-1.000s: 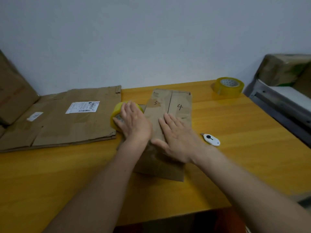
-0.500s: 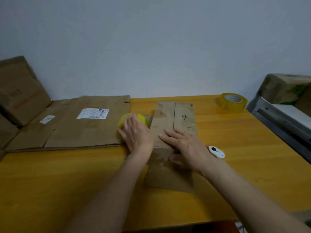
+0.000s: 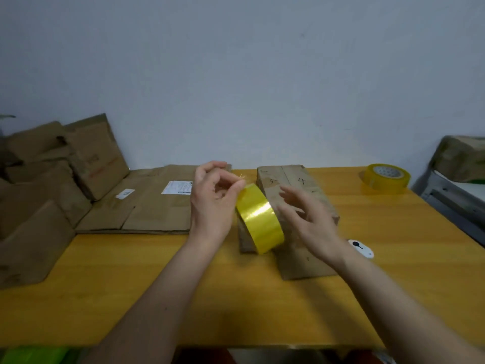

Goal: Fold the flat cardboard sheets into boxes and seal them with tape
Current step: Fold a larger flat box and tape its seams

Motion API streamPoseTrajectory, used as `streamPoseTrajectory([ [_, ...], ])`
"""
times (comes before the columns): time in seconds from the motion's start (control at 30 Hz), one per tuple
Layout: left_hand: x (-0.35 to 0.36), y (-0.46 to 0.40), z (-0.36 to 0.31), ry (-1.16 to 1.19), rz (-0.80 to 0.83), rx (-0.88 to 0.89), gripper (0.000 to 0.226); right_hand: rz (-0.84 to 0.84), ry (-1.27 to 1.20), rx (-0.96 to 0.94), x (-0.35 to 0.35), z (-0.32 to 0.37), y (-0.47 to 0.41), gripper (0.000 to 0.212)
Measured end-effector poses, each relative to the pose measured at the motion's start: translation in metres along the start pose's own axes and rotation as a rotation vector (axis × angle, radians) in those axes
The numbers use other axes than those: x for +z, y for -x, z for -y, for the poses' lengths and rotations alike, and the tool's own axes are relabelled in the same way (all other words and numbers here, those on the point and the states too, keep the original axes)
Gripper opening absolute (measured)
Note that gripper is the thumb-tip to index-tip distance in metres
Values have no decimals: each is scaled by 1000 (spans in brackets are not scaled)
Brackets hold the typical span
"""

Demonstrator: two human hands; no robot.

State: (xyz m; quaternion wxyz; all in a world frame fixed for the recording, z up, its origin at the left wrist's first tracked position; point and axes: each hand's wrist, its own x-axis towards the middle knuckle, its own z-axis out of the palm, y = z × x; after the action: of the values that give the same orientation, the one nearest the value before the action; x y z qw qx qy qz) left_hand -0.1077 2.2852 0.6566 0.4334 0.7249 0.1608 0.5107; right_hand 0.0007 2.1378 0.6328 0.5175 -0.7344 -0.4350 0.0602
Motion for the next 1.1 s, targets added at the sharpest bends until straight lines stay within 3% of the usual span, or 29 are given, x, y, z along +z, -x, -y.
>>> streamPoseTrajectory([
  [0.17, 17, 16, -17, 109, 156, 0, 25, -6, -380, 45, -10, 44, 3, 28],
  [0.3, 23, 24, -20, 66, 292, 88, 16, -112, -392, 43, -17, 42, 3, 4],
  [0.43, 32, 25, -14, -16, 409, -67, 16, -196, -230, -6, -13, 31, 8, 27],
  [0.47, 33, 24, -14, 1, 432, -142, 25, -210, -194, -21, -13, 28, 10, 31],
  [0.57, 33, 16, -13, 30, 420, -278, 96, -239, -64, -56, -12, 22, 14, 32],
  [0.6, 33, 14, -13, -16, 408, -267, 97, -248, -36, -71, -12, 20, 15, 30],
  [0.73, 39, 20, -17, -221, 414, -38, 27, -279, 75, -127, -14, 14, 20, 15],
  [0.87, 45, 27, -19, -249, 324, 173, 19, -206, 133, -222, -19, 2, 25, 38],
  [0.97, 50, 25, -21, -295, 209, 295, 17, -190, -147, -104, -24, -5, 27, 61],
  [1.03, 49, 20, -22, -282, 107, 278, 17, -233, -107, 14, -35, -23, 28, 67],
  [1.1, 47, 13, -22, -177, 17, 185, 20, -135, 30, 104, -45, -39, 35, 69],
])
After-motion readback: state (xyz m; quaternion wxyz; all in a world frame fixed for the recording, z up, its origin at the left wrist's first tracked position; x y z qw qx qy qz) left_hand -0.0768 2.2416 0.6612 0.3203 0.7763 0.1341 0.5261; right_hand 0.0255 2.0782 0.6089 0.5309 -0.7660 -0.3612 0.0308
